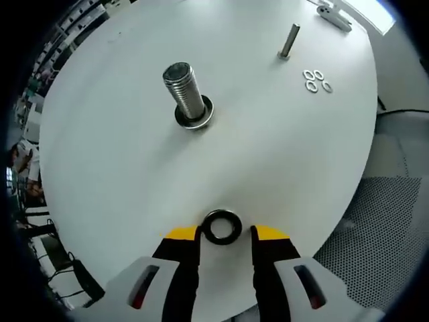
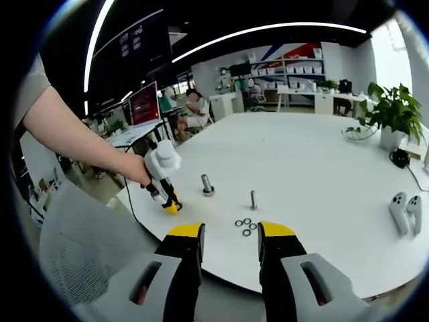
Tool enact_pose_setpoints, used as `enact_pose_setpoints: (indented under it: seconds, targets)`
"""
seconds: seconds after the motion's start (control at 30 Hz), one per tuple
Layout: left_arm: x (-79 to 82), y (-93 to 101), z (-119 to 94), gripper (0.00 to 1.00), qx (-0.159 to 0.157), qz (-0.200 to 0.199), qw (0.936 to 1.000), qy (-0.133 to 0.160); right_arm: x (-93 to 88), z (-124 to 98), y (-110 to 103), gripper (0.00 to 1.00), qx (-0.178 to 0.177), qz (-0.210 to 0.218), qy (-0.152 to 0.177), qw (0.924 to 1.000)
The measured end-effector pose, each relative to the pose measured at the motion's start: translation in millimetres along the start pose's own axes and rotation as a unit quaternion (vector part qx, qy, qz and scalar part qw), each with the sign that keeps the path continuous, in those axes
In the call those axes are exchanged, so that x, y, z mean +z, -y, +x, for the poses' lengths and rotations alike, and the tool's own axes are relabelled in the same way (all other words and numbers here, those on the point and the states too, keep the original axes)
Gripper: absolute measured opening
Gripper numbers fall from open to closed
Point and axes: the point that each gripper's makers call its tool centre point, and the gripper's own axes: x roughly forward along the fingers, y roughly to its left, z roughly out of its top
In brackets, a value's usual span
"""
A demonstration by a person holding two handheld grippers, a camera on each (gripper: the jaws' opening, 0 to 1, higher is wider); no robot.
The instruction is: Place the washer onto the threaded stud by aligning its center hole with the stud, sliding it down to the base, and recovering from edge contact or off-axis alignment until the washer reaches the visible bottom stop.
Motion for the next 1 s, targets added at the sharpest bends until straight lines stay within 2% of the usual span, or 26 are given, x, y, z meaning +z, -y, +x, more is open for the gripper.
enact_pose_setpoints:
  seconds: [0.1, 0.2, 0.4, 0.5, 0.6, 0.73, 0.9, 1.0]
  targets:
    - [0.3, -7.7, 0.8, 0.22, 0.004, -0.027, 0.9996, 0.010, 0.1, 0.1, -0.1, 0.34, 0.000, 0.000, 0.000, 1.0000]
    - [0.9, -4.1, 1.7, 0.22, 0.005, -0.015, 0.9998, 0.009, -0.2, 0.1, -0.1, 0.33, 0.000, 0.000, -0.001, 1.0000]
    - [0.7, -4.7, 1.2, 0.20, 0.005, -0.019, 0.9997, 0.014, 0.3, 0.6, -1.2, 0.33, 0.002, -0.002, -0.001, 1.0000]
    - [0.5, -4.1, 0.6, 0.20, 0.001, -0.040, 0.9986, 0.035, -0.2, 0.7, -1.1, 0.33, 0.002, -0.001, -0.002, 1.0000]
    - [0.0, -3.1, 1.2, 0.20, 0.008, -0.024, 0.9989, 0.039, -0.6, 0.7, -0.8, 0.33, 0.002, -0.001, -0.003, 1.0000]
    - [1.8, -3.3, 1.3, 0.20, 0.009, -0.017, 0.9994, 0.028, -1.0, 1.0, -1.1, 0.33, 0.003, -0.002, -0.004, 1.0000]
    - [3.5, -0.7, -0.5, 0.19, 0.010, 0.018, 0.9997, 0.011, -0.9, 0.6, -0.9, 0.33, 0.003, -0.001, -0.003, 1.0000]
    - [3.9, -3.0, -0.9, 0.19, 0.011, 0.019, 0.9997, 0.010, -0.8, 0.7, -0.9, 0.33, 0.003, -0.001, -0.003, 1.0000]
